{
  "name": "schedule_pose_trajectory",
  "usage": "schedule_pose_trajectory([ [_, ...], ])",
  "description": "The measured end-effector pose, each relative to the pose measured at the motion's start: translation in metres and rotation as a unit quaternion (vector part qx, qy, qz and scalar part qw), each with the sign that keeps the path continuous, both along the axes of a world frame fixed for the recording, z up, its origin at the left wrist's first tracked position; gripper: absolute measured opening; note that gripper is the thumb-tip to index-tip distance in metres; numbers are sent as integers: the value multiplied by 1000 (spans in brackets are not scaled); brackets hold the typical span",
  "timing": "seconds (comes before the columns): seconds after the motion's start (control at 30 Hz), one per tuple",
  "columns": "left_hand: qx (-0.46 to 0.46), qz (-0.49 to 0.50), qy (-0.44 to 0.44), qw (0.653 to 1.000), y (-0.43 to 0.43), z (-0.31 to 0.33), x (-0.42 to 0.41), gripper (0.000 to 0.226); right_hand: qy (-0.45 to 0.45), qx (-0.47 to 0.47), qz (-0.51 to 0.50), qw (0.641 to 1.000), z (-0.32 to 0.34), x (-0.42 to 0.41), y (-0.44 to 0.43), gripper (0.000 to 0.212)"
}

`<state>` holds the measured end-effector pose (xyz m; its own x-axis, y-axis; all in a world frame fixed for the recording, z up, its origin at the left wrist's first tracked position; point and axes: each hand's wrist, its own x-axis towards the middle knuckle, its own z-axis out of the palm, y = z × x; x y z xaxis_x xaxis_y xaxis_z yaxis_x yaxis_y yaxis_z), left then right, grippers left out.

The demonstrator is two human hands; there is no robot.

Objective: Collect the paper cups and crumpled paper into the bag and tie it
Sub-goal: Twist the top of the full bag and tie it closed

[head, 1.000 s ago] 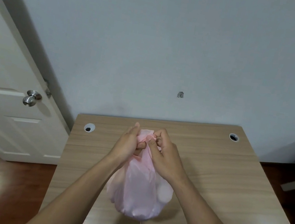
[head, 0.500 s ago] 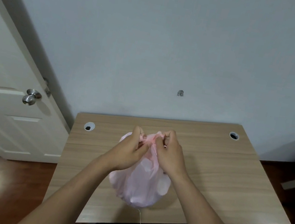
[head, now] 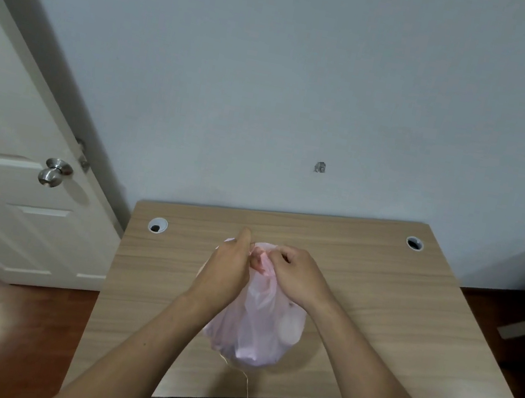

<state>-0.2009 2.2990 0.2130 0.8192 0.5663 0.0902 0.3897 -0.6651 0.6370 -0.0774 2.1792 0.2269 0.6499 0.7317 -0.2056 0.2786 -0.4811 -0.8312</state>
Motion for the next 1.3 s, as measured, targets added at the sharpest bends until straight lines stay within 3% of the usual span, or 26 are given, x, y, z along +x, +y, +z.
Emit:
schedule_pose_trajectory([
  [0.13,-11,23,-2,1000,-1,-4,2,38,85,39,4,996,6,-6,-3,37],
  [0.23,-78,19,-36,996,4,-5,0,31,134,48,36,989,8,-4,-11,32],
  [0.43,-144,-2,-16,989,10,1,-6,35,112,15,144,983,7,5,-25,19],
  [0.53,-157,-15,7,987,15,-1,-9,37,97,0,173,980,-2,8,-27,27],
  [0.8,-198,-3,-3,980,18,0,-12,36,67,54,149,985,-16,0,-20,33],
  [1.0,-302,9,-39,953,21,-4,-17,45,63,98,153,981,-19,-2,-21,28],
  [1.07,-293,10,-33,955,21,-5,-18,45,99,96,154,978,-16,-3,-22,29],
  [1.17,-235,-7,-22,972,21,-6,-19,43,139,72,158,975,-16,-1,-25,47],
  [1.3,-220,-11,-25,975,21,-13,-20,41,105,50,151,982,-18,-2,-27,27],
])
